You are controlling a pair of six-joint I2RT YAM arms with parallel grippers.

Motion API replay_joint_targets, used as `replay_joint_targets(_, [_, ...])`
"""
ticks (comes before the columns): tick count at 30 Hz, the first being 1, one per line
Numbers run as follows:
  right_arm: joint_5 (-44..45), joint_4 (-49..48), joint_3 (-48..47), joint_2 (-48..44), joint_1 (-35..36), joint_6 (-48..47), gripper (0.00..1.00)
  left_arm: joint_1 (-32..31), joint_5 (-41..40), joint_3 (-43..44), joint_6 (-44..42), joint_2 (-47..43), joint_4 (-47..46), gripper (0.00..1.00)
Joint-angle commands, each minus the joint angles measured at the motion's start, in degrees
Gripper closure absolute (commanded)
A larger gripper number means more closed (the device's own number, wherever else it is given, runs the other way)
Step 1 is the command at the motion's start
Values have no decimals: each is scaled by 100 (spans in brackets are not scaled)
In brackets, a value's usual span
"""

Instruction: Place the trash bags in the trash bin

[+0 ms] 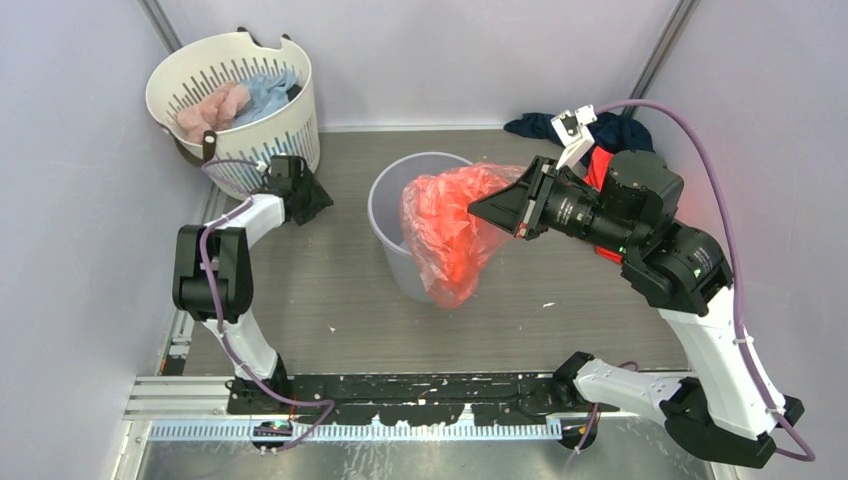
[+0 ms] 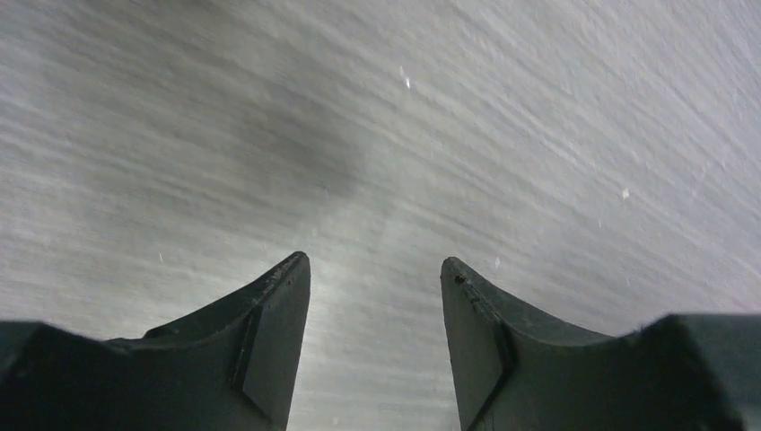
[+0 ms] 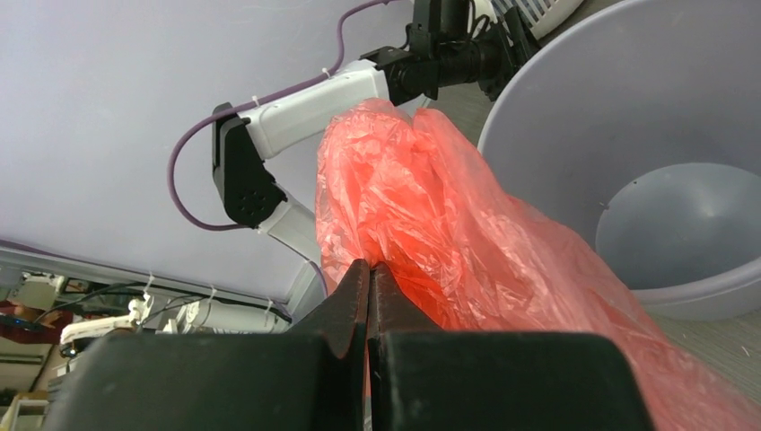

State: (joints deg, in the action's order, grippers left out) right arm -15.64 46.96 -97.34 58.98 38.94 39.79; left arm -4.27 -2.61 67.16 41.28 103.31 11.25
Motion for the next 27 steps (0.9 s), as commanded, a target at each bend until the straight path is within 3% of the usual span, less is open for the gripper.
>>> replay_joint_targets(1, [-22,-391,110,-169,27,101,99,108,863,-356,-29,-962,-113,44])
replay_joint_targets(6, [-210,-647,209,-210,26,370,99,73,1672,-1139,-166,-2853,567,43])
replay_joint_targets(10, [-423,-1079,327,-261,29,689,99,76,2660,-866,-437,-4107,1441,43])
replay_joint_targets(15, [-1110,-2696,918,-357,29,1744,99,70,4240,-587,7,-5229,1397,40])
replay_joint_targets(20, [-1766,-5126,1787,-240,22,3472,99,75,5747,-898,1448,-5905,-451,39])
replay_joint_targets(25, [-2006,-7075,2180,198,22,4890,99,74,6219,-1681,3931,-6313,-3763,34])
replay_joint_targets(27, [-2056,-7750,2225,386,24,5327,99,75,6224,-1782,4541,-6367,-4540,34])
